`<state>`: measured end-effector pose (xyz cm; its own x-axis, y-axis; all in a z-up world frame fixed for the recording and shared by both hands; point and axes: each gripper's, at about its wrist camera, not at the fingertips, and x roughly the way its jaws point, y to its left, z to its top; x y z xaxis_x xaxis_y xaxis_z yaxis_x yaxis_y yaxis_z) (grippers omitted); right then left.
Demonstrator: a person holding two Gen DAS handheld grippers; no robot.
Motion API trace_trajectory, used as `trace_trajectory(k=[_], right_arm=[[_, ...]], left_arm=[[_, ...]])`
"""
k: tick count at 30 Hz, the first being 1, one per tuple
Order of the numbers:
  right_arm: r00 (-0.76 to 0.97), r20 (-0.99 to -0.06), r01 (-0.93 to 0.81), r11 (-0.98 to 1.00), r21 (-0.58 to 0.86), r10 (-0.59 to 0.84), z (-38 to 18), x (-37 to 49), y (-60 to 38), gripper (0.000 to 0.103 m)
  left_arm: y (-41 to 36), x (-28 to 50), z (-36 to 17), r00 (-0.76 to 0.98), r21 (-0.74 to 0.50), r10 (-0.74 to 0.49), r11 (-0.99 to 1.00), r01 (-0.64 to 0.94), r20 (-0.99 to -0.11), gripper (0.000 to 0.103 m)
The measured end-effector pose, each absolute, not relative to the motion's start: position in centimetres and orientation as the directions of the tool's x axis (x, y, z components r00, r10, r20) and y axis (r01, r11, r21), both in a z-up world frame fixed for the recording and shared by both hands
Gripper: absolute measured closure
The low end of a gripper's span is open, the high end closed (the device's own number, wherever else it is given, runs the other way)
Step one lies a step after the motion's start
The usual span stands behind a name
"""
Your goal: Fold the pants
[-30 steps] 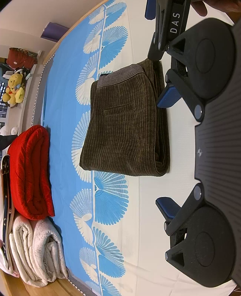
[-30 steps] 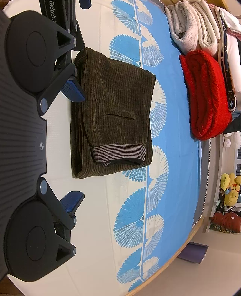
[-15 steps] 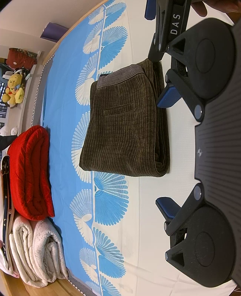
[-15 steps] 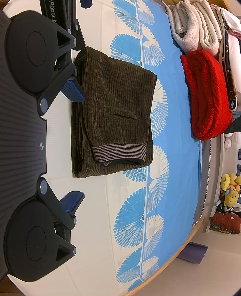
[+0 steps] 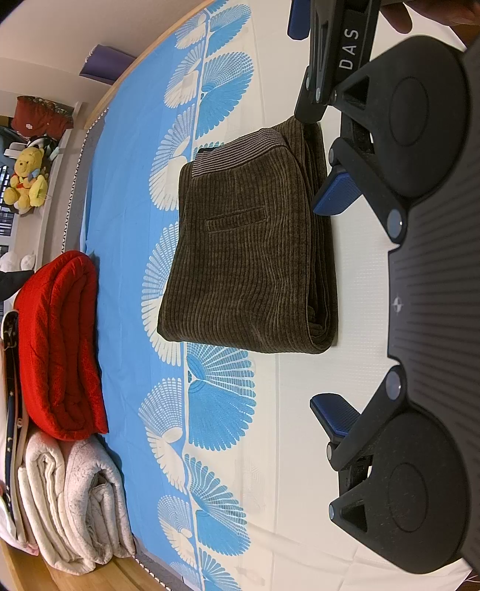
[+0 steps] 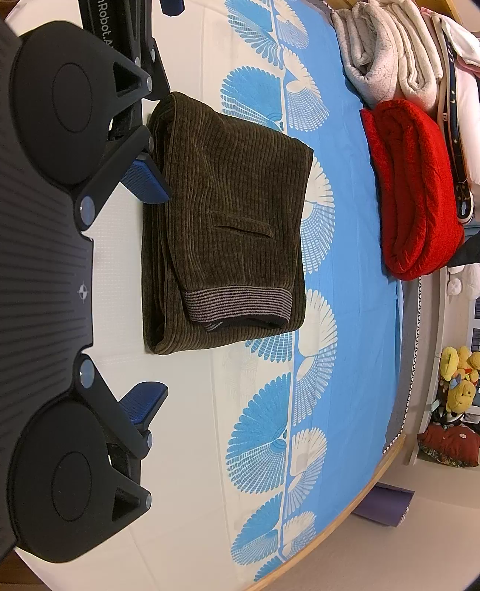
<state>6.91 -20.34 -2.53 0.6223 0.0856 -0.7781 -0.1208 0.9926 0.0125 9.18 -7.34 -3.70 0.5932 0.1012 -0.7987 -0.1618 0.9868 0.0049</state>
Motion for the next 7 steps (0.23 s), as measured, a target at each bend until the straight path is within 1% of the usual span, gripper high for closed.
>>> trace_trajectory(k=[7], right_arm=[[0.622,-0.778,-0.121,0.993,0.012,0.086,-2.51,6.92,-20.32,0.001]], left_arm=[[-7.40,9.12,-3.76,0.593,0.004,0.100,0.987,-0.161,-0.799,0.000]])
